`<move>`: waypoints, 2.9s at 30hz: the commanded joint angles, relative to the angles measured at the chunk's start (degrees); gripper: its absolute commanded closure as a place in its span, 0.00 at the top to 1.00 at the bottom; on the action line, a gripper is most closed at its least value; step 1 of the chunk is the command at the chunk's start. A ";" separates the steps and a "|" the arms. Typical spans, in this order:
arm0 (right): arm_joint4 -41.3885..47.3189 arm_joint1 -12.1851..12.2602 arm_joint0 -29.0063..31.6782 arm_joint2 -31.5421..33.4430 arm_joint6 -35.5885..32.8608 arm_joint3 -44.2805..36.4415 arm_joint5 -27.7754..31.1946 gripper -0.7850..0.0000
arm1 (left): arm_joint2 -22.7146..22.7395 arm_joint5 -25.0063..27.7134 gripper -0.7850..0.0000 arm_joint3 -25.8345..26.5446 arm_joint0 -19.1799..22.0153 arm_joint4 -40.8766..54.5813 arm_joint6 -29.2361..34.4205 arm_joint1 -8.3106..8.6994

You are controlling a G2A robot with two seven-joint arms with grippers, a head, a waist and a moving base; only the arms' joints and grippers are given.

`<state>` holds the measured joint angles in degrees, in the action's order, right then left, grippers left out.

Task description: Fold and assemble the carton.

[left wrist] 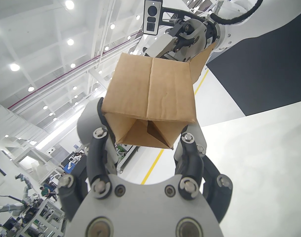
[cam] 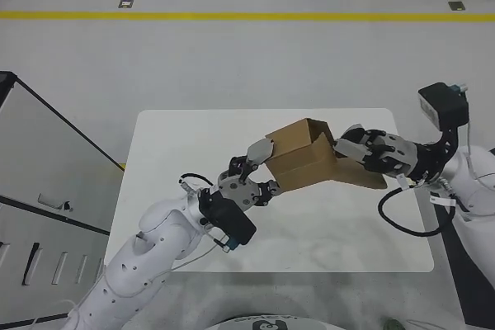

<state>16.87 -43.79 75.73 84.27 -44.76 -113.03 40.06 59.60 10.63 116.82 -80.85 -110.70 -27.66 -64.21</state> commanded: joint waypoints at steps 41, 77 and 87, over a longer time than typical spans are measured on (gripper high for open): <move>1.91 -1.86 -4.34 -6.05 -5.27 1.04 0.28 0.00 | 0.17 0.56 0.00 0.98 -0.78 -1.95 0.50 -0.35; -7.02 -2.94 1.56 0.28 3.33 -2.06 -6.31 0.00 | 1.44 1.73 0.00 1.26 -1.34 -1.21 -2.02 -0.38; -5.87 -3.36 -0.77 -2.37 0.73 -1.22 -7.26 0.00 | 1.48 1.99 0.00 1.66 -1.70 -1.74 -2.00 -0.35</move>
<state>11.04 -47.13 75.07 82.01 -43.86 -114.28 32.91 61.06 12.62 118.45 -82.51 -112.43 -29.66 -64.56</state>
